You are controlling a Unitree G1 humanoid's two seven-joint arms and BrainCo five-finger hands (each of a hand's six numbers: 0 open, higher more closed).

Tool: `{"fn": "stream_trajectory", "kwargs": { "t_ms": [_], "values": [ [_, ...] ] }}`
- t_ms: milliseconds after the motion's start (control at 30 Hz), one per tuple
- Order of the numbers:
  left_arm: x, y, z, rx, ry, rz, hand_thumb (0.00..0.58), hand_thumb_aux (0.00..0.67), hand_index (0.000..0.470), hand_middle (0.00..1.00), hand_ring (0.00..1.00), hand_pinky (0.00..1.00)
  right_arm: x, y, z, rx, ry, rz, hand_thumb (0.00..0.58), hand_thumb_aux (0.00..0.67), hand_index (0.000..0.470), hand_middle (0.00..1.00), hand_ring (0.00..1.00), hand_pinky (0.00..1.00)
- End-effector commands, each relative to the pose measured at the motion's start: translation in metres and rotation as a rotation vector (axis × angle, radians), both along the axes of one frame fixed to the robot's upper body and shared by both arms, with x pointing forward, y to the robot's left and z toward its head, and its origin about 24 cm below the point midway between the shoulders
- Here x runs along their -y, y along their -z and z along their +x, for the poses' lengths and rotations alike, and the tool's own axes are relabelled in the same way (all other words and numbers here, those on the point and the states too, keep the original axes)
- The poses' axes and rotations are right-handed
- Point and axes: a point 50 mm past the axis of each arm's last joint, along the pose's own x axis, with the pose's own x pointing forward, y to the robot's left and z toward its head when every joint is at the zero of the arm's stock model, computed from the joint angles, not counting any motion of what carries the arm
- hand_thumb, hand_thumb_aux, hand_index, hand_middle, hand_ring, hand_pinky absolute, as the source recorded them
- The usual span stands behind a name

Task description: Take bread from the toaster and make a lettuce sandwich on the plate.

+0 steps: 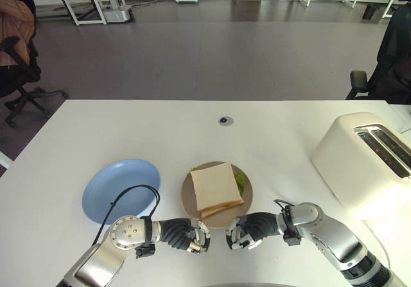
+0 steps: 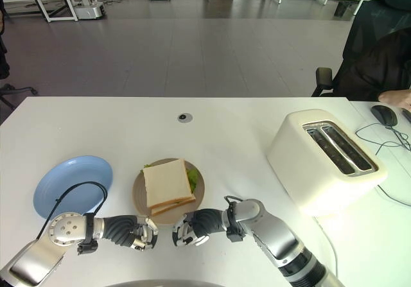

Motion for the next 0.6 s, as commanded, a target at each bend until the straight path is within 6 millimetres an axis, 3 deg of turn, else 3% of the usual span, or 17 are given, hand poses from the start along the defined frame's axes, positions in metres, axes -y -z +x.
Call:
{"fn": "stream_trajectory", "kwargs": {
  "t_ms": [33,200,600],
  "values": [
    [0.004,0.004,0.009,0.025,-0.014,0.009,0.580,0.670,0.470,1.00,1.00,1.00,0.003,0.016,0.007,0.020,0.076,-0.073,0.580,0.670,0.470,1.00,1.00,1.00],
    [0.005,0.001,0.023,0.072,-0.032,0.008,0.580,0.670,0.470,1.00,1.00,1.00,-0.004,0.014,0.039,0.107,0.233,-0.059,0.580,0.670,0.470,1.00,1.00,1.00],
    [-0.010,0.002,0.080,0.235,-0.121,0.057,0.580,0.670,0.470,1.00,1.00,1.00,-0.011,0.012,0.059,0.133,0.342,-0.042,0.580,0.670,0.470,1.00,1.00,1.00]
  ]
}}
